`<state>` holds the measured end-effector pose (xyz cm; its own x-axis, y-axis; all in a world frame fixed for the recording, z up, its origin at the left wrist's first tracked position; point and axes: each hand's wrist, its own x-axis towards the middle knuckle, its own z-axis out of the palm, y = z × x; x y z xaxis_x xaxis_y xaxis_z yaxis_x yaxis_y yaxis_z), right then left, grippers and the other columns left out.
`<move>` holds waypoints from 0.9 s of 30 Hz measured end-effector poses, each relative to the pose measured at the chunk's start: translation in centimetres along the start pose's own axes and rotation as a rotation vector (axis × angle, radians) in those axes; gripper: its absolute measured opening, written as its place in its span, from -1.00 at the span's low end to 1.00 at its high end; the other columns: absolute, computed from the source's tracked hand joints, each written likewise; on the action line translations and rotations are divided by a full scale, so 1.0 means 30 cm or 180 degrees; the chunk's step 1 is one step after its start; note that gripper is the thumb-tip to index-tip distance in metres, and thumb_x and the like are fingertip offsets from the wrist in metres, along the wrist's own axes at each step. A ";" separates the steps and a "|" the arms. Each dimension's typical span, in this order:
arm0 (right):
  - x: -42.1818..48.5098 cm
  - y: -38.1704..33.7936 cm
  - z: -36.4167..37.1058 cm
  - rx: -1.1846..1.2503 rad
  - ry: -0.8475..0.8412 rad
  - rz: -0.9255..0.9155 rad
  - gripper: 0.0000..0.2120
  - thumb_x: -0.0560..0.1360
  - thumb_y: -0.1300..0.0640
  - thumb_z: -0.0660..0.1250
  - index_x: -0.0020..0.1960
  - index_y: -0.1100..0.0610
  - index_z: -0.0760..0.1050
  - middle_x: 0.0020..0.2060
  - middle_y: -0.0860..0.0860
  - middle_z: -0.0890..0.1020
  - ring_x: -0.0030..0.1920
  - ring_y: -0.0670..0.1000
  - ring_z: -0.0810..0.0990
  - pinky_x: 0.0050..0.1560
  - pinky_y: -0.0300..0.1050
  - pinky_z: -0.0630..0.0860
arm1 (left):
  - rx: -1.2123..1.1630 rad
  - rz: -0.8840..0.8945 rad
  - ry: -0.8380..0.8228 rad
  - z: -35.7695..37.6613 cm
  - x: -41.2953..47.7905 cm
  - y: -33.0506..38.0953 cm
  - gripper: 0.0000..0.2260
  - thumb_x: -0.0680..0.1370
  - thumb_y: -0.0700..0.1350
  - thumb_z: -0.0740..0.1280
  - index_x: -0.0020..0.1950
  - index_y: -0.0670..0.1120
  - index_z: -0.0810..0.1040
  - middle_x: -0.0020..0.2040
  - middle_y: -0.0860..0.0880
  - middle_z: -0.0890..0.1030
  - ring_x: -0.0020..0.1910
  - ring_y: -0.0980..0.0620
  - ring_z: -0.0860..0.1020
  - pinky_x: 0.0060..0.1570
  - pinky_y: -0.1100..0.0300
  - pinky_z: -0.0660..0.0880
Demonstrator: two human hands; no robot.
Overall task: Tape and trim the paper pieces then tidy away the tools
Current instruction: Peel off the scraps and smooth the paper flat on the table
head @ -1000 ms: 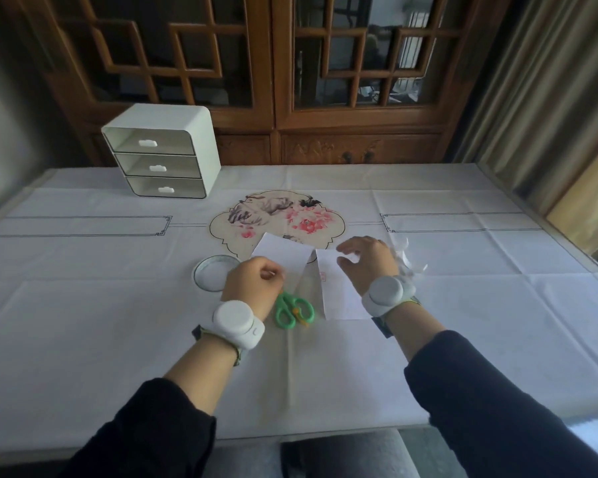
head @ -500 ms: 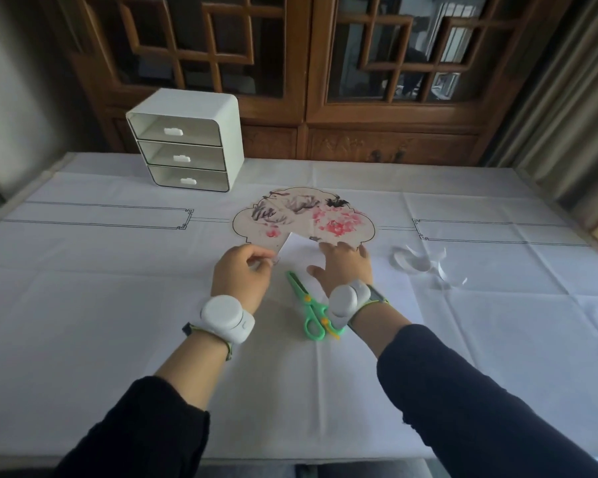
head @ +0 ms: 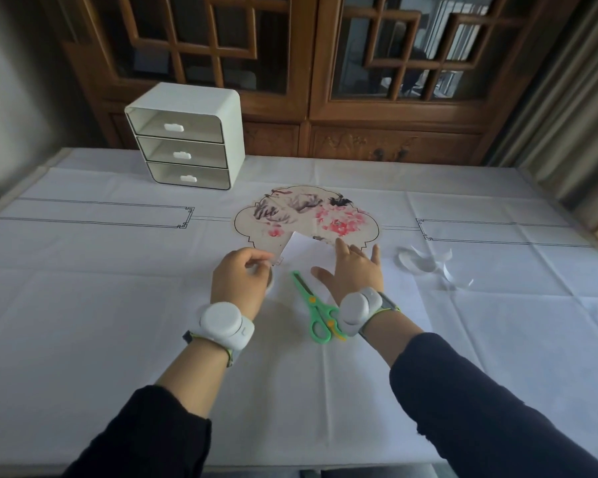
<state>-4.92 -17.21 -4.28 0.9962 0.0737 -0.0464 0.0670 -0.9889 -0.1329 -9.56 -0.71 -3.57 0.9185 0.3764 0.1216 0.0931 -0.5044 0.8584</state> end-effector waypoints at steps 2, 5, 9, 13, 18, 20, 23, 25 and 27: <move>-0.007 -0.002 -0.003 0.0041 0.0041 -0.0003 -0.36 0.54 -0.24 0.10 0.45 0.15 0.15 0.27 0.04 0.50 0.39 0.04 0.36 0.53 0.14 -0.13 | -0.0040 -0.0026 0.0001 0.001 -0.001 -0.003 -0.83 0.48 -0.23 0.27 -0.07 -0.04 0.63 -0.03 -0.03 0.65 0.00 0.03 0.57 0.03 0.28 0.38; -0.010 -0.008 -0.016 0.0073 0.0082 -0.0036 -0.44 0.54 -0.20 0.14 0.43 0.07 0.21 0.18 0.03 0.56 0.29 0.04 0.47 0.51 0.13 -0.13 | -0.0075 -0.0038 0.0018 0.002 -0.005 -0.003 -0.83 0.48 -0.23 0.27 -0.07 -0.05 0.63 -0.05 -0.03 0.66 -0.01 0.03 0.57 0.02 0.29 0.37; -0.007 -0.011 -0.021 0.0188 0.0167 -0.0137 -0.46 0.53 -0.11 0.23 0.45 0.00 0.22 0.23 0.02 0.55 0.37 0.02 0.39 0.51 0.12 -0.12 | -0.0064 0.0005 0.0002 -0.001 -0.008 -0.001 -0.84 0.48 -0.23 0.28 -0.08 -0.04 0.63 -0.06 -0.03 0.65 -0.02 0.04 0.57 -0.01 0.31 0.34; 0.007 -0.019 -0.038 0.0718 0.0365 -0.0278 -0.42 0.47 0.05 0.37 0.43 0.01 0.27 0.26 0.03 0.52 0.32 0.08 0.41 0.41 0.00 0.23 | -0.0049 -0.0004 -0.0007 -0.008 -0.013 0.003 -0.84 0.47 -0.22 0.28 -0.07 -0.04 0.63 -0.04 -0.03 0.66 0.00 0.04 0.57 0.00 0.30 0.35; 0.026 -0.022 -0.105 0.2291 0.0407 -0.0119 -0.47 0.42 0.23 0.43 0.35 0.03 0.42 0.11 0.01 0.55 -0.06 0.07 0.58 -0.02 -0.15 0.50 | -0.0124 -0.0030 -0.0039 -0.019 -0.023 0.012 -0.83 0.47 -0.23 0.28 -0.04 -0.04 0.62 -0.03 -0.01 0.65 0.02 0.04 0.56 0.01 0.29 0.34; 0.022 -0.013 -0.143 0.2646 0.0434 -0.0069 -0.49 0.41 0.23 0.44 0.32 0.04 0.44 0.02 0.02 0.56 -0.13 0.05 0.56 -0.04 -0.12 0.53 | -0.0158 -0.0021 -0.0057 -0.018 -0.030 0.020 -0.81 0.46 -0.24 0.28 -0.02 -0.05 0.62 -0.02 -0.03 0.65 0.03 0.01 0.57 0.02 0.29 0.35; 0.021 0.009 -0.189 0.3024 0.0549 -0.0047 -0.51 0.40 0.24 0.44 0.30 0.06 0.45 -0.04 0.11 0.63 -0.07 0.13 0.63 0.03 0.00 0.59 | -0.0176 0.0013 -0.0039 -0.013 -0.044 0.041 -0.82 0.47 -0.23 0.29 0.00 -0.07 0.61 -0.01 -0.05 0.65 0.04 0.00 0.58 0.04 0.29 0.36; 0.021 0.029 -0.223 0.3155 0.0688 -0.0053 -0.56 0.43 0.25 0.41 0.29 0.07 0.46 -0.12 0.11 0.63 -0.11 0.15 0.62 0.03 0.02 0.58 | -0.0226 0.0031 -0.0037 -0.010 -0.054 0.057 -0.83 0.48 -0.23 0.30 0.02 -0.09 0.61 0.00 -0.06 0.65 0.03 0.01 0.58 0.04 0.31 0.36; 0.016 0.060 -0.266 0.3256 0.0832 -0.0024 -0.63 0.48 0.25 0.35 0.27 0.07 0.47 -0.18 0.08 0.63 -0.22 0.11 0.59 -0.02 0.00 0.57 | -0.0280 0.0045 -0.0048 -0.005 -0.061 0.074 -0.83 0.48 -0.23 0.30 0.02 -0.11 0.60 -0.01 -0.06 0.65 0.01 0.02 0.58 0.03 0.32 0.37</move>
<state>-3.86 -20.00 3.36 0.9851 -0.0711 0.1567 0.1158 -0.3994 -0.9094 -11.09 -2.40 -1.82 0.9252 0.3577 0.1271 0.0465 -0.4391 0.8972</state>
